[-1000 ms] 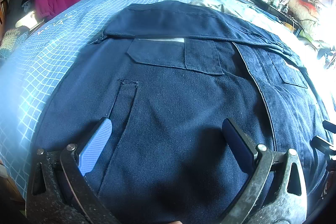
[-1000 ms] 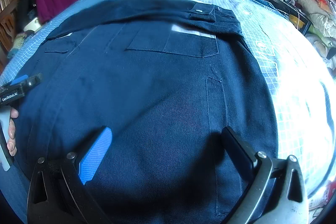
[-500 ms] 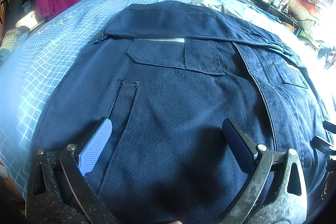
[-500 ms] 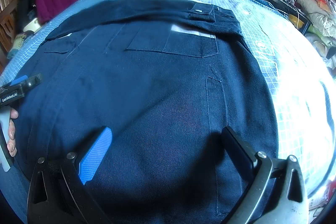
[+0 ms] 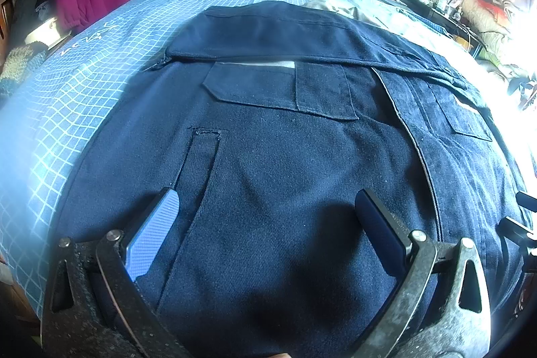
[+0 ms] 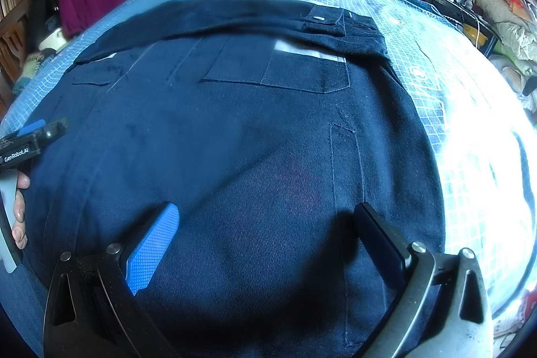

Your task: Fold small clothes

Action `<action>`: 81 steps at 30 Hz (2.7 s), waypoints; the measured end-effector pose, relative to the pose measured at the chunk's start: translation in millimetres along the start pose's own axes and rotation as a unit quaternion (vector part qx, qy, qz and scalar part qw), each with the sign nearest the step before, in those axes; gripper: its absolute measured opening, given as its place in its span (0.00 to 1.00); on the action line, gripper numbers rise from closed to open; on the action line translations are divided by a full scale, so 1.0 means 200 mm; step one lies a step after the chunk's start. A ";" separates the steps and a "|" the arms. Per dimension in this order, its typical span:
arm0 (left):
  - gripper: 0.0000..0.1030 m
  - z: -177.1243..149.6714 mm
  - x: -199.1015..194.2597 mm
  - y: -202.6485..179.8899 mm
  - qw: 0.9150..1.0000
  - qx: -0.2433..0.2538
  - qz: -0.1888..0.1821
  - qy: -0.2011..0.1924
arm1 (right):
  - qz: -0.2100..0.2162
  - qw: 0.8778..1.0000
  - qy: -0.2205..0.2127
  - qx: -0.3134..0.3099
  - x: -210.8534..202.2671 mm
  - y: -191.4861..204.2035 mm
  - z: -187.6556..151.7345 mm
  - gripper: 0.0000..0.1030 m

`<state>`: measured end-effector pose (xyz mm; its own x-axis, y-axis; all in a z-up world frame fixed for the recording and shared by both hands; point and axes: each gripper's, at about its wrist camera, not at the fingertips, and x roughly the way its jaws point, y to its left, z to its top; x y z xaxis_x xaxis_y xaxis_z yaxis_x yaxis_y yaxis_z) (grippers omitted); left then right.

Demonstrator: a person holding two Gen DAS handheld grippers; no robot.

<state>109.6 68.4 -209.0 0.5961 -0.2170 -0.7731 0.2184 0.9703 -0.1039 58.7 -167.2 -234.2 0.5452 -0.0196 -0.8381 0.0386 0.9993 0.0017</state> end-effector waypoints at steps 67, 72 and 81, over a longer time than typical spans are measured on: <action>0.19 -0.41 -0.35 0.71 0.968 -0.058 -0.178 0.165 | 0.209 0.944 0.231 0.113 -0.02 -0.43 -0.58 0.70; 0.12 -0.38 -0.41 0.70 0.970 -0.059 -0.175 0.157 | 0.227 0.938 0.226 0.135 -0.05 -0.48 -0.58 0.31; 0.12 -0.22 -0.64 0.73 0.956 -0.131 -0.250 0.085 | 0.327 0.920 0.135 0.171 -0.44 -0.56 -0.40 0.12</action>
<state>31.2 242.6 -152.7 0.3281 -0.6611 -0.6747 0.2289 0.7486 -0.6222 -61.8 -274.2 -204.2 0.3192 0.6362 -0.7024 0.0625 0.7254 0.6855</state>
